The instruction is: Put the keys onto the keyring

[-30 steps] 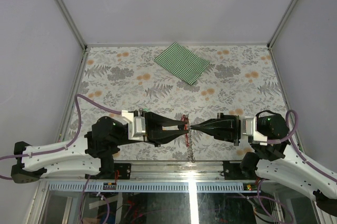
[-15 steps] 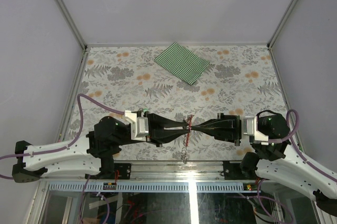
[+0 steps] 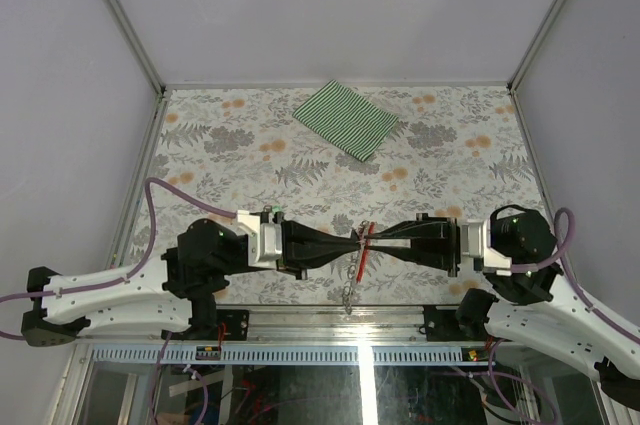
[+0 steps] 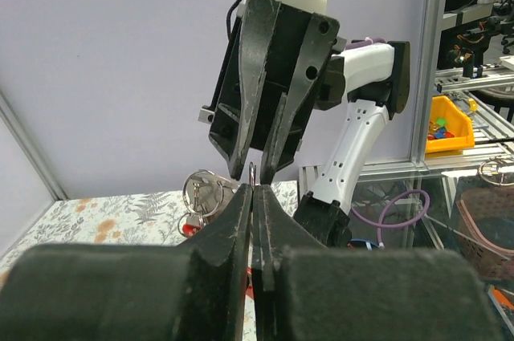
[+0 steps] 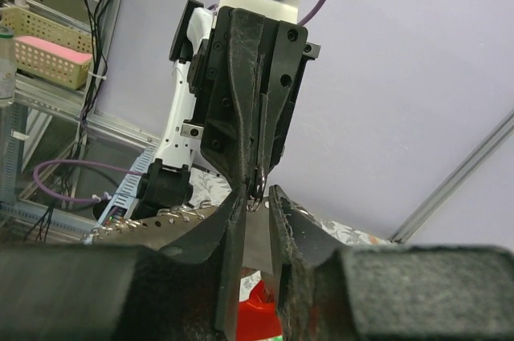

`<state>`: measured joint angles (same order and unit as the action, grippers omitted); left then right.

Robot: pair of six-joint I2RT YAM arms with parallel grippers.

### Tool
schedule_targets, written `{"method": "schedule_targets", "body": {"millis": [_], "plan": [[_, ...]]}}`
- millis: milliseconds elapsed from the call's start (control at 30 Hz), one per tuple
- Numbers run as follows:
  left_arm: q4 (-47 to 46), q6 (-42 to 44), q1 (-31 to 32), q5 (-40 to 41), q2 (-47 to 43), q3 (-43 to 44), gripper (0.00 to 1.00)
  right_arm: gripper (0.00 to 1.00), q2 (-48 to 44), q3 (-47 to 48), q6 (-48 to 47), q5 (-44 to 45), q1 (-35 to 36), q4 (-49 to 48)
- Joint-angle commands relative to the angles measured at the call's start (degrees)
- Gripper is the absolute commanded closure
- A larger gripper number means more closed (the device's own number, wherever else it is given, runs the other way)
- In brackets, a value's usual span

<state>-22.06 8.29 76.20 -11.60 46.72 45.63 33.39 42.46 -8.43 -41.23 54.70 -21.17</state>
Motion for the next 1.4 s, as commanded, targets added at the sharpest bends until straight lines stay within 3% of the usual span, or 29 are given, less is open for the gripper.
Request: {"method": "schedule_targets", "body": {"millis": [0,367,867,1167,1367], "plan": [[-0.3,1.1,0.3,-0.5,-0.3,3.2,1.0,0.75,-0.7,5.3,-5.1,0.2,0.4,7.2],[7.2,3.2,0.4,-0.9,0.5,6.6,1.0,0.74,0.1,10.5,-10.7,1.1,0.3,20.5],[10.6,4.1,0.3,-1.2,2.1,8.5,1.0,0.74,1.2,10.5,-10.4,0.4,0.4,19.7],[10.9,4.3,0.3,-1.0,2.2,8.6,1.0,0.84,1.5,10.2,-10.4,0.5,0.4,20.6],[10.8,4.1,0.3,-0.4,2.1,8.7,0.99,1.0,2.3,11.4,-10.4,1.2,0.4,22.8]]}}
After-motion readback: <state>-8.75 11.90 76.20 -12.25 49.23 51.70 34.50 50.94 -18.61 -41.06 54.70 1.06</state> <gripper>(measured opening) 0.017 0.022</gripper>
